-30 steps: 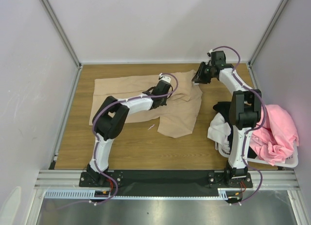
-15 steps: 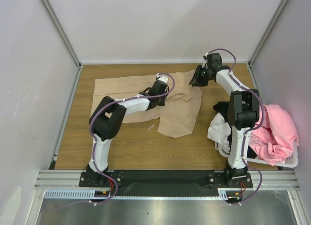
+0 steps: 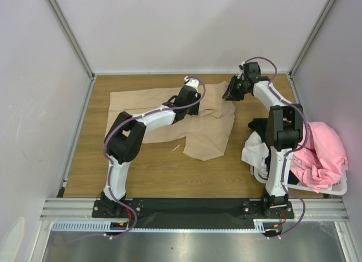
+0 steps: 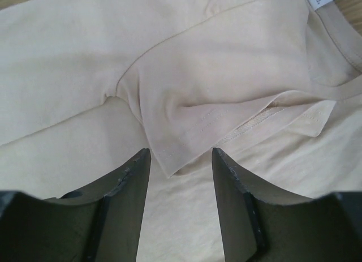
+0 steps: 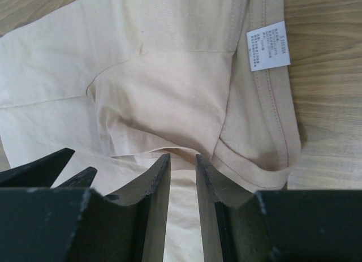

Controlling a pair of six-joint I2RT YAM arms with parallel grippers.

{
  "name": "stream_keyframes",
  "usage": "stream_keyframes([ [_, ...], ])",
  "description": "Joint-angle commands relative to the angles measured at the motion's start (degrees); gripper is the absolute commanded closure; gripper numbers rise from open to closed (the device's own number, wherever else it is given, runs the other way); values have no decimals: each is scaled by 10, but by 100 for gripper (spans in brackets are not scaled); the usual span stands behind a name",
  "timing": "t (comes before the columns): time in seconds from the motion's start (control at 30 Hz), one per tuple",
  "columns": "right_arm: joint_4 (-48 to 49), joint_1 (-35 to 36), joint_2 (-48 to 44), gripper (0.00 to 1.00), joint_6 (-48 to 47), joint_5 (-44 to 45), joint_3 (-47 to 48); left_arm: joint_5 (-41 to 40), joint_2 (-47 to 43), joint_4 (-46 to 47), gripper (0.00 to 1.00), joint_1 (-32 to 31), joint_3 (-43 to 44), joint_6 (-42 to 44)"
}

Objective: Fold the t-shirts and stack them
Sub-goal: Fold the tshirt

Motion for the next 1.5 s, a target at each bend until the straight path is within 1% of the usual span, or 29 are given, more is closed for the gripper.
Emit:
stream_keyframes([
  [0.0, -1, -7, -26, 70, -9, 3, -4, 7, 9, -1, 47, -1, 22, 5],
  [0.13, 0, -11, -28, 70, -8, 0, -6, 8, 20, -21, 47, -2, 31, -1],
  [0.33, 2, -12, -27, 70, -6, -3, -7, -17, 20, -46, 43, -3, 29, -16],
  [0.47, 3, -12, -26, 70, -6, -4, -7, -15, 22, -44, 42, -3, 27, -27],
  [0.63, 3, -12, -26, 70, -6, -5, -7, -8, 33, -45, 43, -3, 33, -36],
  [0.73, 2, -13, -26, 70, -7, -3, -7, -8, 36, -41, 46, -3, 31, -37],
  [0.83, 3, -12, -26, 70, -7, -3, -6, -11, 39, -40, 51, -3, 31, -38],
  [0.93, 3, -12, -25, 70, -8, -4, -6, -12, 40, -35, 60, -3, 31, -37],
  [1.0, 3, -12, -24, 70, -6, -4, -6, -14, 42, -33, 64, -3, 34, -35],
  [1.03, 3, -12, -24, 70, -6, -5, -6, -15, 42, -32, 68, -3, 35, -33],
  [1.07, 4, -12, -24, 70, -6, -5, -6, -17, 42, -32, 77, -2, 36, -32],
  [1.13, 3, -12, -24, 71, -6, -5, -6, -21, 41, -31, 83, -2, 35, -31],
  [1.17, 3, -12, -24, 71, -6, -5, -6, -24, 38, -35, 90, -3, 35, -30],
  [1.23, 4, -12, -22, 71, -5, -5, -6, -28, 32, -38, 100, -2, 27, -27],
  [1.47, 6, -5, -16, 71, -4, -6, -3, -34, -11, -12, 100, -1, -28, -21],
])
